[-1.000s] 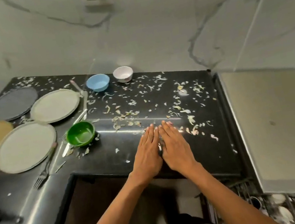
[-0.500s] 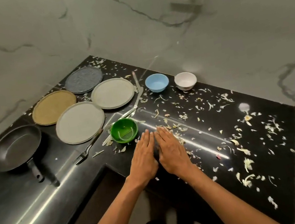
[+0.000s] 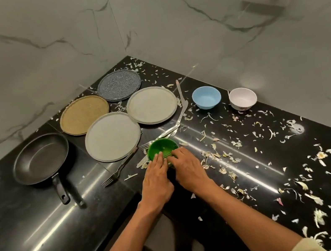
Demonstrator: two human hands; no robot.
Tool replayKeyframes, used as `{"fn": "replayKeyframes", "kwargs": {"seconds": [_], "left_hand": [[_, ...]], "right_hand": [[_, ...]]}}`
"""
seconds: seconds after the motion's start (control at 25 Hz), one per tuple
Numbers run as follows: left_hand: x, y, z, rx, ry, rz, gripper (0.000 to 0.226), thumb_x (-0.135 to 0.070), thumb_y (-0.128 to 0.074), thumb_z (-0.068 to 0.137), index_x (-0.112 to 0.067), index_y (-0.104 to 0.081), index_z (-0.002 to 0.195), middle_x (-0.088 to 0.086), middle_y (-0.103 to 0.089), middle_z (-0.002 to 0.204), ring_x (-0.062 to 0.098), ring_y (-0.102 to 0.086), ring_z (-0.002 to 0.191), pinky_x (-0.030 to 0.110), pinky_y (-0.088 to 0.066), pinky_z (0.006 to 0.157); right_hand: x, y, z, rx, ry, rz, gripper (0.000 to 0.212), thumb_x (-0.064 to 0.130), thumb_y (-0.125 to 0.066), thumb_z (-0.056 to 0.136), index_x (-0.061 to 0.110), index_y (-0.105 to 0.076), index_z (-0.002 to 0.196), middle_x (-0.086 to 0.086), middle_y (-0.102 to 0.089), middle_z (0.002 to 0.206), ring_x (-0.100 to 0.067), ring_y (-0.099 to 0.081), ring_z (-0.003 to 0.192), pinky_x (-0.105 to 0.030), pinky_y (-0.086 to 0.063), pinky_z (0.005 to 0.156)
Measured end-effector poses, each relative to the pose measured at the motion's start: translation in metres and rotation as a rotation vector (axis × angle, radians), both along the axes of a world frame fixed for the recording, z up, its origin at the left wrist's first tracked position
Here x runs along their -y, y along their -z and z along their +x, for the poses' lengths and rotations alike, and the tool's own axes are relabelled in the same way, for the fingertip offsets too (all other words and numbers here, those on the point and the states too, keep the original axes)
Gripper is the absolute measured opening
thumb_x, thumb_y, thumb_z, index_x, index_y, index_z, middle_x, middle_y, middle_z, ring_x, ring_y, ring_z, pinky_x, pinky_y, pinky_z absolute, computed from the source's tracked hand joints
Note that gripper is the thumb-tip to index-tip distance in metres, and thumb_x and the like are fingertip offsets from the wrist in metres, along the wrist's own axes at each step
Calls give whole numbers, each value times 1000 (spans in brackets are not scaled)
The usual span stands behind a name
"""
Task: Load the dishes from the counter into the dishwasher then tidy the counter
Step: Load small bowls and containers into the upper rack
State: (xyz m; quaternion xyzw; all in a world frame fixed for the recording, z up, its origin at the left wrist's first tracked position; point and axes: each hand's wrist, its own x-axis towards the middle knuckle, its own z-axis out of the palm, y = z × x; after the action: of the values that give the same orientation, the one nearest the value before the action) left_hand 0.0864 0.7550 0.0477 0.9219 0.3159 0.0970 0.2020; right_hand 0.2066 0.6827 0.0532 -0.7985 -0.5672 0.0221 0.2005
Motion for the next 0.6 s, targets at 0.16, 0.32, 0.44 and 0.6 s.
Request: {"fn": "replayKeyframes", "kwargs": {"seconds": [0.16, 0.32, 0.44, 0.6], "left_hand": [[-12, 4, -11, 62, 52, 39, 62, 5, -53, 83, -4, -47, 144, 9, -36, 157, 21, -28, 148, 31, -13, 123], [-15, 4, -21, 167, 168, -17, 63, 12, -61, 79, -2, -52, 140, 11, -43, 152, 23, -37, 143, 41, -35, 117], [-11, 0, -25, 230, 216, -118, 77, 2, -67, 84, -9, -33, 153, 4, -23, 163, 16, -17, 151, 34, -27, 120], [12, -10, -24, 279, 295, -239, 92, -5, -74, 83, -11, -20, 157, -1, -15, 164, 14, -14, 152, 31, -25, 120]], "right_hand": [[4, 4, -3, 19, 57, 58, 13, -3, -74, 75, 9, -68, 75, -3, -55, 80, -20, -51, 81, -23, -38, 64], [26, 5, -8, 3, 85, 140, 13, 3, -78, 79, 14, -73, 81, -1, -57, 80, -19, -53, 78, -26, -41, 55], [45, -1, -14, -153, 202, 213, 16, 3, -76, 81, 16, -77, 90, 0, -64, 87, -19, -60, 81, -32, -52, 58], [81, -14, -28, -416, 397, 309, 20, 4, -78, 80, 17, -80, 96, 8, -73, 88, -5, -65, 79, -24, -52, 70]]}}
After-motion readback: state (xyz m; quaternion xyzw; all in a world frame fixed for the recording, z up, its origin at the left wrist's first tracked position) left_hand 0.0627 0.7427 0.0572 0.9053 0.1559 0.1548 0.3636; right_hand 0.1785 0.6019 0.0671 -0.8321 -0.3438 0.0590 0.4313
